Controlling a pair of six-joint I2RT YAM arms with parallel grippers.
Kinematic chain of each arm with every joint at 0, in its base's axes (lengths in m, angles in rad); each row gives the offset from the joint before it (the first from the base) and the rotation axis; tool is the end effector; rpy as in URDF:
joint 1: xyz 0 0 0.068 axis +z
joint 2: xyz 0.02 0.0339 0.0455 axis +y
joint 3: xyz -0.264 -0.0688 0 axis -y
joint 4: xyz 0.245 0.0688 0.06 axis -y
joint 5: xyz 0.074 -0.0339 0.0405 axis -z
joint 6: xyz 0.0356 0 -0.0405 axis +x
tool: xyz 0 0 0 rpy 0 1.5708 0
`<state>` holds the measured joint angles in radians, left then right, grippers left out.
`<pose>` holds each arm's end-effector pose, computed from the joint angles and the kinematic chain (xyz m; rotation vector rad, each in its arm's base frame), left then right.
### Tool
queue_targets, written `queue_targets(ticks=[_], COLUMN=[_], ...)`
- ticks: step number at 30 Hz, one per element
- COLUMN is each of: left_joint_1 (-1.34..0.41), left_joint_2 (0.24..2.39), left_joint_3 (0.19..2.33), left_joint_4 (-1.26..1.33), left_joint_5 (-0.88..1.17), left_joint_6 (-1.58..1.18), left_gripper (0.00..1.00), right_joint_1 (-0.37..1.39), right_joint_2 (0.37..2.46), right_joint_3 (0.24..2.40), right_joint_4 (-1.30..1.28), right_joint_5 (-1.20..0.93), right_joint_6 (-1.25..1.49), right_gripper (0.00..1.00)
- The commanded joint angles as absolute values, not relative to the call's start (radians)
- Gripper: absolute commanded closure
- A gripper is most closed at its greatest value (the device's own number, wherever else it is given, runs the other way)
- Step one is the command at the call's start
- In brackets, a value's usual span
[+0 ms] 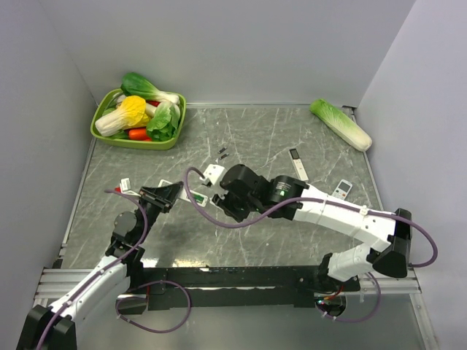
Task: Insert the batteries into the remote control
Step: Load the battery cover into the remote control.
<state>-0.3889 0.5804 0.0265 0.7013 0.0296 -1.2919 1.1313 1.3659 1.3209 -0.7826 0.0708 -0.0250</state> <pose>0.1361 -0.0569 0.1965 -0.6653 1.4342 -1.3809 0.1247 0.2594 0.3403 -1.3053 2.0619 0.4261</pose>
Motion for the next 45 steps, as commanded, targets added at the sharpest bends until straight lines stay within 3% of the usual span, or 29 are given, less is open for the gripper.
queue_targets(ticks=[1,18,31,45], left_joint_1=[-0.387,-0.387,-0.399,-0.42], left_joint_2=[0.591,0.601,0.634,0.548], left_joint_3=[-0.183,-0.153,-0.14,-0.117], left_joint_4=[0.819,0.793,0.83,0.706], left_joint_5=[0.063,0.09,0.101,0.064], left_joint_6=[-1.353,-1.422,-1.443,-1.479], left_gripper=[0.98,0.98,0.98,0.98], right_joint_1=[1.127,1.127,1.126,1.129], right_joint_2=[1.436,1.683,1.776,1.827], right_joint_3=[1.454,1.773,1.868,1.917], right_joint_4=[-0.851,-1.06,-1.123,-1.158], right_joint_5=[0.104,0.072,0.058,0.064], right_joint_6=[-0.052,-0.118,-0.135,-0.13], right_gripper=[0.94,0.94,0.94,0.94])
